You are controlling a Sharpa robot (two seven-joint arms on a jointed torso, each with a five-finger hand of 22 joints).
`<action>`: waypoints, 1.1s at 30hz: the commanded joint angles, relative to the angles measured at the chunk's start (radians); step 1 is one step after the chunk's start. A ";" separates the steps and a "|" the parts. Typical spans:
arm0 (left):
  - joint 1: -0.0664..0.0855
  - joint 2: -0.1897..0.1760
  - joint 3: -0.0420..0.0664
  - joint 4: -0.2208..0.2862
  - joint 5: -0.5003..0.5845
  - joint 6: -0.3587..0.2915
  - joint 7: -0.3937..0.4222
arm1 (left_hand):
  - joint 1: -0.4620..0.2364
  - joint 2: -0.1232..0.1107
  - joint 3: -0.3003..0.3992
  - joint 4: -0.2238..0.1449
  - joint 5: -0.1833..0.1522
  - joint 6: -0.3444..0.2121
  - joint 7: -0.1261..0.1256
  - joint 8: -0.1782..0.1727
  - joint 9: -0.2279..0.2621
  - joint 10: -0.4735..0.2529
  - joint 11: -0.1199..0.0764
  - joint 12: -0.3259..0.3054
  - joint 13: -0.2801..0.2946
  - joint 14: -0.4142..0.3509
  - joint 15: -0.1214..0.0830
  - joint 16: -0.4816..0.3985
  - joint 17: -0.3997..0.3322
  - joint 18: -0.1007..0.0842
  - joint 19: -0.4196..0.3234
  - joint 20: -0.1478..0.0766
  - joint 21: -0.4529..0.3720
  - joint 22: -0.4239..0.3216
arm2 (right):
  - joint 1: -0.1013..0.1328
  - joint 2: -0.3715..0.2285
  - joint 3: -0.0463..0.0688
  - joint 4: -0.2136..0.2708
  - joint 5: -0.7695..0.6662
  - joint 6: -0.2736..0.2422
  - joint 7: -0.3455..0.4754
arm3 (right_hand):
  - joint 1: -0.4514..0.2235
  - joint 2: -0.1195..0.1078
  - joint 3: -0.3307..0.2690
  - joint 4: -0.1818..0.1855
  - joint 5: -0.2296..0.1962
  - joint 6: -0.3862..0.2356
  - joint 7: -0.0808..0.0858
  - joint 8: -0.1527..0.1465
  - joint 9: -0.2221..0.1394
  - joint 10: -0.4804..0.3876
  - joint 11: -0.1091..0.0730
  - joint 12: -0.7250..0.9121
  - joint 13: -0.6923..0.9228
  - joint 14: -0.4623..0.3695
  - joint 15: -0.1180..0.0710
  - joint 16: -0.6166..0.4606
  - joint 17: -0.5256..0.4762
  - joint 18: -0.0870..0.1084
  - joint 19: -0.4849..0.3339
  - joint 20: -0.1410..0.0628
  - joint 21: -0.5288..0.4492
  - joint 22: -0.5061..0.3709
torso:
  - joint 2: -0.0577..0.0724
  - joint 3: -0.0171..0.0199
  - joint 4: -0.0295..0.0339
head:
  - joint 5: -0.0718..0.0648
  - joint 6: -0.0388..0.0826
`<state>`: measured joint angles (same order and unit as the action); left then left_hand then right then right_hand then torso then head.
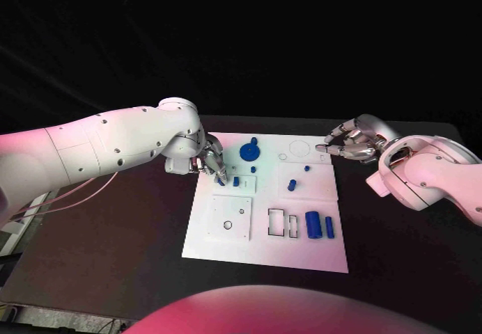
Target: Assemble the parts on the task board
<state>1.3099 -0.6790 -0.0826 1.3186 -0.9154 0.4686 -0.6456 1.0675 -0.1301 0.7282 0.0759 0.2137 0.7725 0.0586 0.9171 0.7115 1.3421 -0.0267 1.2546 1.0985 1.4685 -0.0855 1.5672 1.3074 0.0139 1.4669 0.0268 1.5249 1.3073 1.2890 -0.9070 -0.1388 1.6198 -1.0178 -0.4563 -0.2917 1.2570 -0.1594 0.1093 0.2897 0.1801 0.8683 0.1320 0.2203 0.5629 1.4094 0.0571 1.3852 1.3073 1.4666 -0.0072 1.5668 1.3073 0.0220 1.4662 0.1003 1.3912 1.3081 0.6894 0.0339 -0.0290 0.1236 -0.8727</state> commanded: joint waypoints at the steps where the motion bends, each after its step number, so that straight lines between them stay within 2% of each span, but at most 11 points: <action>1: -0.001 0.003 0.000 -0.001 0.007 0.008 0.007 | 0.001 0.011 0.155 -0.160 0.005 0.010 -0.014 0.003 0.001 0.005 0.000 -0.002 0.001 0.102 0.004 0.004 0.263 -0.004 0.083 0.004 0.004 0.250 | -0.001 0.001 0.000 0.001 -0.011 0.013 0.001 | 0.011 0.003 -0.006 -0.001 0.006 -0.005 0.002 0.007 0.002 -0.005 -0.002 -0.003 0.067 0.104 -0.006 0.004 0.263 0.020 0.018 -0.006 -0.003 0.173 | 0.000 0.0006 0.0007 | 0.000 0.000; 16: -0.003 0.019 -0.010 -0.018 -0.021 0.004 0.002 | 0.000 0.011 0.153 -0.161 0.009 0.010 -0.014 0.003 0.002 0.004 0.000 -0.003 -0.001 0.102 0.004 0.004 0.263 -0.004 0.083 0.004 0.004 0.250 | -0.001 -0.001 0.000 0.002 -0.011 0.013 0.002 | 0.011 0.003 -0.006 -0.001 0.006 -0.005 0.002 0.007 0.002 -0.005 -0.002 -0.003 0.067 0.104 -0.006 0.004 0.263 0.020 0.018 -0.006 -0.003 0.173 | 0.000 0.0004 -0.0007 | 0.000 0.000; 33: -0.007 0.032 -0.014 -0.029 -0.029 0.005 -0.001 | 0.000 0.011 0.153 -0.161 0.007 0.010 -0.014 0.003 0.002 0.004 0.000 -0.003 -0.001 0.102 0.004 0.004 0.263 -0.004 0.083 0.004 0.004 0.250 | -0.002 0.001 0.000 0.002 -0.011 0.013 0.003 | 0.011 0.003 -0.006 -0.001 0.006 -0.005 0.002 0.007 0.002 -0.005 -0.002 -0.003 0.067 0.104 -0.006 0.004 0.263 0.020 0.018 -0.006 -0.003 0.173 | 0.000 0.0014 -0.0005 | -0.001 0.000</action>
<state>1.3114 -0.6532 -0.0909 1.2916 -0.9320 0.4719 -0.6484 1.0675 -0.1301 0.7281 0.0758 0.2164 0.7861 0.0514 0.9257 0.7112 1.3422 -0.0267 1.2546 1.0985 1.4685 -0.0855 1.5672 1.3073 0.0139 1.4669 0.0268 1.5249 1.3080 1.2875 -0.9072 -0.1387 1.6209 -1.0180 -0.4559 -0.2914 1.2570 -0.1593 0.1093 0.2897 0.1801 0.8683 0.1320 0.2203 0.5637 1.4094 0.0571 1.3852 1.3073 1.4666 -0.0072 1.5668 1.3073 0.0219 1.4662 0.1003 1.3912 1.3076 0.6898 0.0353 -0.0292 0.1225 -0.8727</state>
